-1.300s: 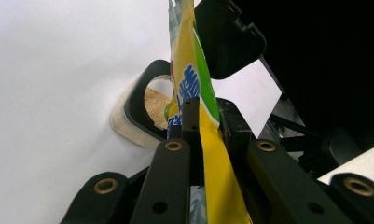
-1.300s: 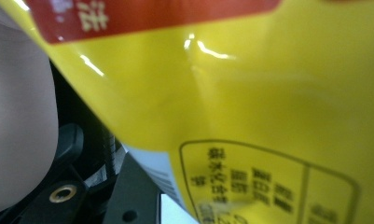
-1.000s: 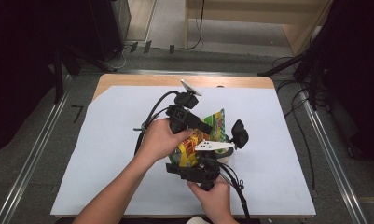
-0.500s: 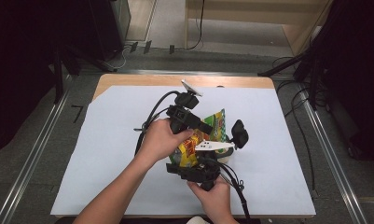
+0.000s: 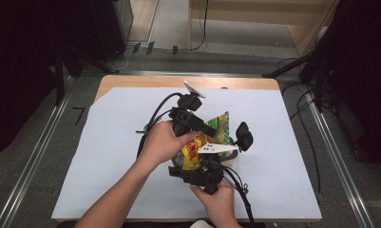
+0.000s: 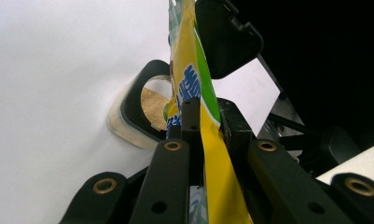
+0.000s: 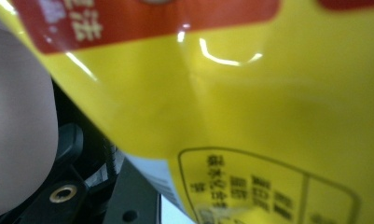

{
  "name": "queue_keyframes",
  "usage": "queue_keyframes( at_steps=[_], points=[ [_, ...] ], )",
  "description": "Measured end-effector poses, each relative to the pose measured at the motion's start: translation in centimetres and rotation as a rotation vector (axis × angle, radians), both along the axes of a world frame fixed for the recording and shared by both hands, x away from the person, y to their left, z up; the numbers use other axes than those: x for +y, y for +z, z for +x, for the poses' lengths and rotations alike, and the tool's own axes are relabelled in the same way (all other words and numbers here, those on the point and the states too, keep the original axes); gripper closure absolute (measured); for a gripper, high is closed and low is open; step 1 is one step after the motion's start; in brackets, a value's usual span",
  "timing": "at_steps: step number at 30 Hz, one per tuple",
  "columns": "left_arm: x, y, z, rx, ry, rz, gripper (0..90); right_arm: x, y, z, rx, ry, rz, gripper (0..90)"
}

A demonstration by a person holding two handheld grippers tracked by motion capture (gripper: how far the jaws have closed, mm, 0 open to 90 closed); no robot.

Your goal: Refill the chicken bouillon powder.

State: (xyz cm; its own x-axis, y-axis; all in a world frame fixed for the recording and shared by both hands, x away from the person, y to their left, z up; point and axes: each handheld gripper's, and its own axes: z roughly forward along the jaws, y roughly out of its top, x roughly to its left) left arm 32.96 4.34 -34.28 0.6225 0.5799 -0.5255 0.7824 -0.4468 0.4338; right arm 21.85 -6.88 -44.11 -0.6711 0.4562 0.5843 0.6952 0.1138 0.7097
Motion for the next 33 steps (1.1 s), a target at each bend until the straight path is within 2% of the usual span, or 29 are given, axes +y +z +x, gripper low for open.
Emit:
queue_keyframes(
  at_steps=[5,9,19,33],
  points=[
    [0.22,-0.16,0.23,0.012,0.008,-0.003,83.8,0.09,0.05,0.04,-0.019,0.007,-0.013,68.2],
    [0.16,-0.13,0.06,0.007,0.004,0.002,83.7,0.1,-0.07,-0.05,-0.028,0.011,-0.018,68.2],
    [0.44,-0.39,0.29,0.017,0.006,-0.01,83.7,0.19,-0.19,-0.02,-0.03,0.009,-0.02,68.2],
    [0.14,-0.18,0.1,0.0,0.007,-0.007,83.3,0.15,-0.22,-0.16,-0.038,0.004,-0.019,68.4]
  ],
)
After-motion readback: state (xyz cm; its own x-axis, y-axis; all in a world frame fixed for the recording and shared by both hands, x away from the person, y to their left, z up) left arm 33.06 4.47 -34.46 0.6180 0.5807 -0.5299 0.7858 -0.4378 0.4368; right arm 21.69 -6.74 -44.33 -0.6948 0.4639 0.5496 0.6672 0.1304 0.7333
